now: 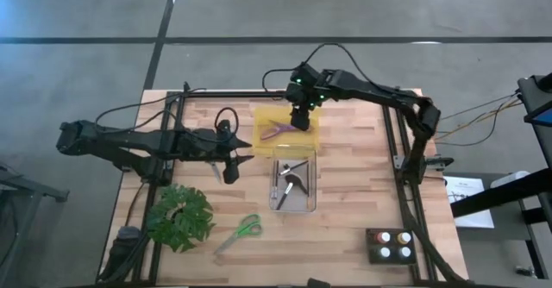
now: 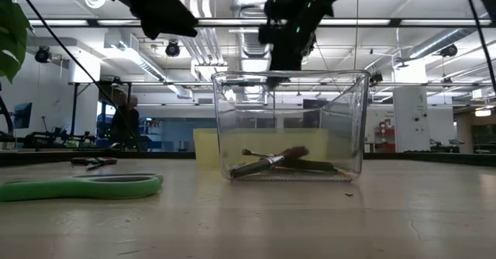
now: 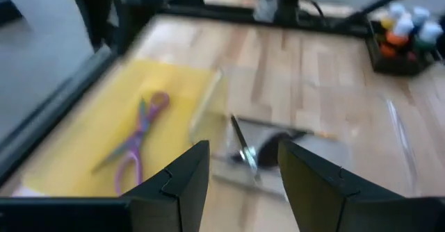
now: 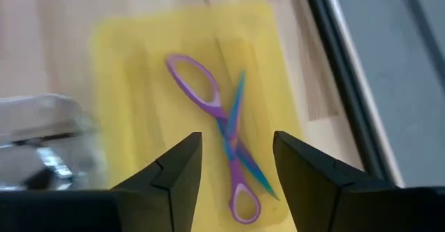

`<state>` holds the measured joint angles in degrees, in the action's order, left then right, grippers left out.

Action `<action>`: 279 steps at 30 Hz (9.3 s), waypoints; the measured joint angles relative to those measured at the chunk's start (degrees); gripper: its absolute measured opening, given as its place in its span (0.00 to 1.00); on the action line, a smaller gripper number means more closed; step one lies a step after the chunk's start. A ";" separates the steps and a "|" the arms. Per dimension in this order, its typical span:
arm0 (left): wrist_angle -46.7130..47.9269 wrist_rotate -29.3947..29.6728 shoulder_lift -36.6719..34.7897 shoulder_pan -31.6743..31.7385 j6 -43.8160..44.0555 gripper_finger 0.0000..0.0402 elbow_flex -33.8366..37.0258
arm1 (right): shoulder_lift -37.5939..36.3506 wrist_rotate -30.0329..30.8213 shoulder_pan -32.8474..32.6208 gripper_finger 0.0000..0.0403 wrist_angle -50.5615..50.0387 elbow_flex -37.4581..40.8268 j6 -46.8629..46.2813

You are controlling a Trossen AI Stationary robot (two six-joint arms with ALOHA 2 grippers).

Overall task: Pick & Place Paint Supplies
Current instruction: Put the green scissors into the yellow bin, then put the black scissors into the yellow bin

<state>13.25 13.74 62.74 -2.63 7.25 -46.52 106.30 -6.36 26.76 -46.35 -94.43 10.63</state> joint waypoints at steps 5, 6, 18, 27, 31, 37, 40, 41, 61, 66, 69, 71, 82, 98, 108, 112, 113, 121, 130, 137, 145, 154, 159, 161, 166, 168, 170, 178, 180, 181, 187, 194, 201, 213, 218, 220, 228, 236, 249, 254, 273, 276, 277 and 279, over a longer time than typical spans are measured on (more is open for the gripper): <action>3.70 -9.55 0.32 -0.25 1.95 0.45 0.04 | -9.26 -0.16 -4.05 0.44 1.69 2.00 -0.37; 3.69 -11.97 0.65 -0.64 2.42 0.45 0.04 | -11.27 -0.16 -5.20 0.44 3.10 2.74 -0.30; 13.68 -17.58 16.35 -12.20 5.92 0.45 -9.39 | -27.65 0.28 -16.94 0.44 18.21 10.27 2.46; 31.14 -16.76 34.84 -18.13 13.42 0.45 -23.38 | -31.07 3.61 -17.99 0.44 18.78 14.70 1.09; 33.23 -19.04 39.22 -20.73 17.01 0.45 -26.04 | -32.07 3.60 -18.03 0.44 18.87 16.30 0.95; 27.87 -21.68 40.72 -23.64 19.86 0.45 -25.98 | -32.09 3.56 -18.03 0.44 20.53 17.60 1.37; 24.15 -20.92 40.74 -24.72 19.82 0.45 -25.30 | -32.09 3.55 -18.03 0.44 21.50 18.26 1.51; 23.83 -20.76 40.89 -24.94 19.82 0.45 -25.22 | -32.09 3.51 -18.03 0.44 21.57 18.40 1.67; 23.94 -14.88 48.33 -25.57 18.81 0.77 -25.14 | -32.09 3.10 -18.03 0.44 21.29 18.47 1.78; 24.26 -14.59 47.88 -25.73 20.28 0.77 -25.24 | -32.09 2.87 -18.03 0.44 21.29 18.47 1.78; 24.31 -14.54 47.67 -25.94 20.54 0.77 -25.27 | -32.09 2.87 -18.03 0.44 21.29 18.49 1.78; 25.24 -13.70 47.67 -25.99 21.15 0.77 -25.27 | -32.09 2.87 -18.03 0.44 21.29 18.58 1.78; 25.96 -9.52 47.67 -25.92 23.72 0.77 -24.95 | -32.09 2.87 -18.03 0.44 21.26 19.10 1.60; 16.82 -6.12 47.32 -25.99 33.95 0.75 -18.82 | -32.09 2.90 -18.03 0.44 21.24 19.23 1.38; 15.88 -5.14 47.28 -26.56 34.68 0.49 -17.69 | -32.09 2.90 -18.03 0.44 21.14 19.23 1.36; 15.33 -5.33 47.25 -26.89 35.71 0.45 -16.98 | -32.09 2.87 -18.03 0.44 20.77 19.23 1.29; 15.46 -5.16 47.30 -26.91 35.68 0.44 -16.99 | -32.09 2.87 -18.03 0.44 20.78 19.23 1.13; 15.79 -7.29 47.35 -27.00 32.76 0.44 -16.98 | -32.09 2.83 -18.03 0.44 20.67 19.23 0.81; 15.90 -7.29 47.39 -27.61 28.76 0.41 -16.87 | -32.09 1.52 -18.29 0.44 20.65 19.23 0.41; 16.08 -6.67 47.39 -27.71 27.38 0.35 -16.87 | -32.09 1.50 -18.29 0.44 20.67 19.23 0.42; 16.34 -5.40 47.39 -27.82 26.77 0.35 -17.00 | -32.09 1.41 -18.29 0.44 20.74 19.23 0.44; 19.20 -5.34 44.43 -27.82 25.66 0.34 -16.55 | -32.09 1.41 -18.27 0.44 21.09 19.23 0.49; 21.62 -4.73 41.76 -27.98 24.86 0.29 -16.57 | -32.09 1.42 -18.27 0.44 21.31 19.23 0.50; 21.98 -4.31 40.98 -27.98 24.08 0.26 -16.48 | -32.09 1.43 -18.27 0.44 21.33 19.23 0.53; 21.73 -3.79 38.58 -27.91 22.15 0.13 -16.61 | -32.07 1.45 -18.27 0.44 21.33 19.23 0.53; 21.78 -5.29 38.55 -27.85 20.66 0.09 -16.57 | -32.07 1.45 -18.27 0.44 21.33 19.23 0.53; 21.59 -7.20 38.34 -27.80 19.67 0.08 -16.58 | -32.07 1.45 -18.27 0.44 21.33 19.23 0.51; 19.04 -5.45 38.54 -27.26 20.93 0.23 -16.68 | -32.07 1.45 -18.27 0.44 21.40 19.23 0.31; 18.03 -4.87 38.99 -26.75 21.19 0.29 -16.68 | -32.07 1.45 -18.27 0.44 21.39 19.23 0.28; 17.90 -4.73 39.22 -26.51 21.25 0.32 -16.68 | -32.07 1.45 -18.27 0.44 21.38 19.23 0.26; 16.74 -3.83 42.38 -24.79 22.99 0.42 -16.69 | -32.07 1.41 -18.27 0.44 21.33 19.23 0.07; 15.34 -3.61 46.78 -23.32 24.97 0.42 -17.00 | -32.07 1.42 -18.27 0.44 21.32 19.23 0.29; 15.08 -3.80 47.91 -23.06 26.27 0.33 -17.07 | -32.07 1.39 -18.27 0.44 21.28 19.23 0.49; 14.98 -3.67 47.09 -23.04 26.32 0.18 -16.94 | -32.07 1.39 -18.27 0.44 21.26 19.23 0.46; 16.63 -3.23 44.77 -22.93 25.45 0.18 -16.55 | -32.07 1.40 -18.27 0.44 21.25 19.23 0.31; 17.59 -2.87 43.52 -22.91 25.24 0.18 -16.59 | -32.07 1.39 -18.29 0.44 21.26 19.23 0.33; 21.93 0.95 38.64 -22.15 22.60 0.18 -16.71 | -32.07 1.41 -18.28 0.44 21.22 19.23 0.53; 25.85 11.78 29.84 -16.90 18.15 0.18 -16.79 | -32.07 1.43 -18.27 0.44 21.20 19.23 0.90; 2.53 -1.39 22.05 13.27 -14.65 0.18 -18.11 | -34.07 2.03 -18.25 0.44 19.44 19.23 1.28; -3.52 -11.93 26.86 23.33 -20.80 0.18 -22.00 | -35.95 3.53 -18.14 0.44 17.30 19.26 1.38; -3.56 -15.20 41.24 25.57 -27.63 0.12 -30.12 | -37.95 3.55 -18.12 0.44 16.12 19.97 2.01; 2.01 -11.88 37.46 25.62 -28.09 0.18 -30.16 | -37.95 3.57 -18.12 0.44 16.13 20.10 2.06; 4.53 -10.60 36.20 25.62 -28.08 0.20 -30.16 | -37.95 3.57 -18.12 0.44 16.11 20.16 2.06; 10.92 -8.75 33.01 25.59 -27.22 0.23 -30.28 | -37.95 3.57 -18.12 0.44 16.13 20.22 2.04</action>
<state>24.16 4.99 95.75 22.96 -19.97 -76.80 68.36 -2.79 8.64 -30.22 -74.22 12.67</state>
